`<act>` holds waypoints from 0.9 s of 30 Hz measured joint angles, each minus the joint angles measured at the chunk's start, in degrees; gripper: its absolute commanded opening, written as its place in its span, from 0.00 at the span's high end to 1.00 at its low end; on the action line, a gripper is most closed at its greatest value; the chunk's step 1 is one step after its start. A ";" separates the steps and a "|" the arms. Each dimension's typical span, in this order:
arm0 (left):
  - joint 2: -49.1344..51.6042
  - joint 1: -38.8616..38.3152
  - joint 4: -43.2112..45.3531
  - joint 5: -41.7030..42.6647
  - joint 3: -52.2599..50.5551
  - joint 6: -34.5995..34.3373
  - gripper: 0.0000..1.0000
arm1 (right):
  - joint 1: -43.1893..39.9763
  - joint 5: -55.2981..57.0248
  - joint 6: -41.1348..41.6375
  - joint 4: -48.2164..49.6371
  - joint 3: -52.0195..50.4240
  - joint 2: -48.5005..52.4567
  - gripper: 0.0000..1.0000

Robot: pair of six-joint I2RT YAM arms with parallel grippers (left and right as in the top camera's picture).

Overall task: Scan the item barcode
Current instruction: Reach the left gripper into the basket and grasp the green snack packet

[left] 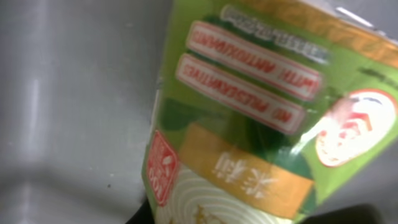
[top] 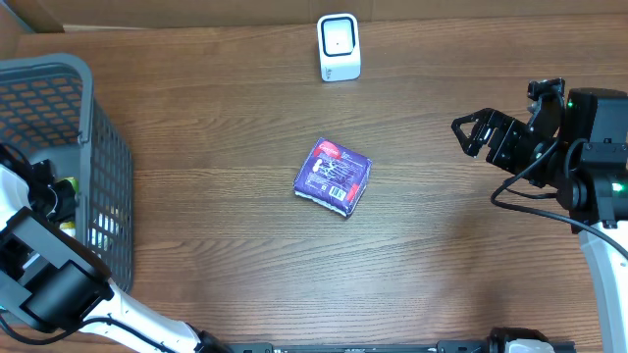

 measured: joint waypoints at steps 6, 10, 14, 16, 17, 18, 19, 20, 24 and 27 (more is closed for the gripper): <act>0.66 -0.59 -3.48 0.13 3.37 -5.49 0.90 | 0.00 0.02 0.22 0.04 0.00 0.00 0.00; 2.32 -2.95 -9.90 2.10 12.44 -7.26 0.92 | -0.02 -0.02 0.22 0.09 0.00 0.00 0.00; 2.56 -6.67 -16.57 3.23 26.10 -8.07 0.96 | -0.02 -0.02 0.22 0.04 0.00 0.00 0.00; 2.54 -8.81 -20.00 3.56 34.23 -8.79 0.96 | 0.00 -0.02 0.20 0.00 0.00 0.00 0.00; 2.54 -9.97 -21.86 3.54 38.58 -9.44 0.96 | 0.00 0.00 0.24 0.02 0.00 0.00 0.00; 2.54 -10.97 -23.82 3.58 42.40 -10.05 0.96 | 0.00 0.00 0.24 -0.02 0.00 0.00 0.00; 2.51 -11.98 -26.05 3.65 46.42 -10.84 0.96 | 0.00 0.00 0.22 -0.13 0.00 0.00 0.00; 2.40 -12.87 -27.80 3.69 49.42 -11.47 0.96 | 0.00 -0.02 0.22 -0.31 0.00 0.00 0.00; 0.79 -16.37 -34.16 3.96 59.82 -15.28 0.96 | 0.00 -0.02 0.22 -0.61 0.00 0.00 0.00; -2.47 -18.99 -35.91 5.29 62.60 -18.23 0.96 | -0.02 0.00 0.20 -0.61 0.00 0.00 0.00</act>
